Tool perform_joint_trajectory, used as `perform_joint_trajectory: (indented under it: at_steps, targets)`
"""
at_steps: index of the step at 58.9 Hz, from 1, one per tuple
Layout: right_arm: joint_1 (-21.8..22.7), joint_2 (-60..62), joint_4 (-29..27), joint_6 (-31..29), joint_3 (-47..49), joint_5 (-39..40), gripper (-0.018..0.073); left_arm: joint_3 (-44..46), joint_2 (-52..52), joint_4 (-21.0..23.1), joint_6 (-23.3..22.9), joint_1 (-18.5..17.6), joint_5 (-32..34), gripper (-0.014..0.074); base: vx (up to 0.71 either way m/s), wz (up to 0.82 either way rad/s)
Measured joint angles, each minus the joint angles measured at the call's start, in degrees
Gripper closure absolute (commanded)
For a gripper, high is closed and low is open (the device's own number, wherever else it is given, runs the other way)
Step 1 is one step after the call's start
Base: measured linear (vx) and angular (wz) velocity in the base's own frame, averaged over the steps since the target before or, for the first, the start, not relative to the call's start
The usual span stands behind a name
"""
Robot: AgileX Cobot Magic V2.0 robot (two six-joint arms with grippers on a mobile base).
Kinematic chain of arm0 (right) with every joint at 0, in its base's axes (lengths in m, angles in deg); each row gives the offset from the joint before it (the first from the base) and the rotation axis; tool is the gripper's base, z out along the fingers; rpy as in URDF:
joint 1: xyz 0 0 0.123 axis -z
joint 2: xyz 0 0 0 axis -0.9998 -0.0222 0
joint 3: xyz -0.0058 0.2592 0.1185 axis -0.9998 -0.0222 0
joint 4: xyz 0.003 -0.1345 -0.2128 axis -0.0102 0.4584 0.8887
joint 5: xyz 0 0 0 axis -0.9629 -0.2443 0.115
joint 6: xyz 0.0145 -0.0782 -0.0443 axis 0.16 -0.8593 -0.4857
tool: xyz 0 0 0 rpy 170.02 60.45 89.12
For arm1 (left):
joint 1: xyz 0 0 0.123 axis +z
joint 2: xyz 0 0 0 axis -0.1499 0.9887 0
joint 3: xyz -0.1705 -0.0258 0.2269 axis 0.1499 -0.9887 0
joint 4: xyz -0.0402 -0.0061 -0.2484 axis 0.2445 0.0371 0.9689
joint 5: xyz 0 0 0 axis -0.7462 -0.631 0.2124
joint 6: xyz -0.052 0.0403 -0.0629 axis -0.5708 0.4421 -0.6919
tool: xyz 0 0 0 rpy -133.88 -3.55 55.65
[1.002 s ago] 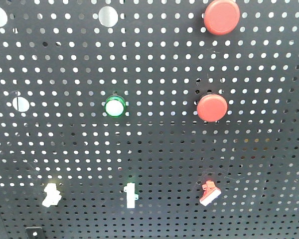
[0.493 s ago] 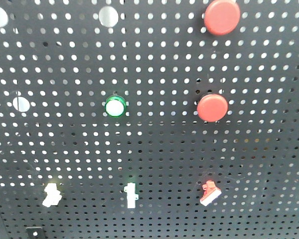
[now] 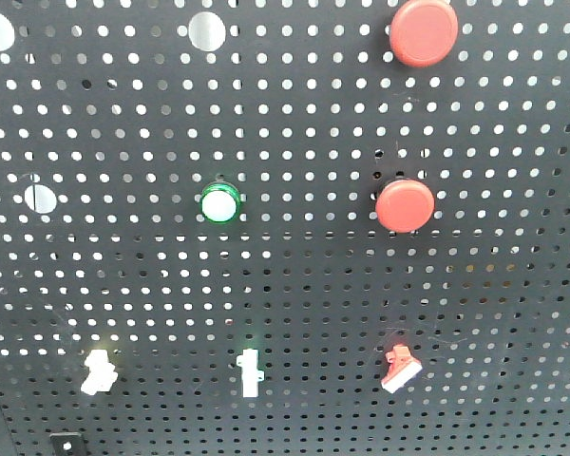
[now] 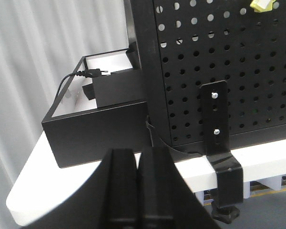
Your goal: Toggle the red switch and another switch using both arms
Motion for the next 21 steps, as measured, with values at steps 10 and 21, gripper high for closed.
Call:
perform_joint_trajectory:
  at_steps: [10, 21]
  targets:
    - [0.00, 0.00, 0.00, 0.00, 0.00, 0.00, 0.0566, 0.00, 0.00, 0.00, 0.00, 0.00, 0.00, 0.0594, 0.00, 0.00]
    - [0.00, 0.00, 0.00, 0.00, 0.00, 0.00, 0.0566, 0.00, 0.00, 0.00, 0.00, 0.00, 0.00, 0.0594, 0.00, 0.00]
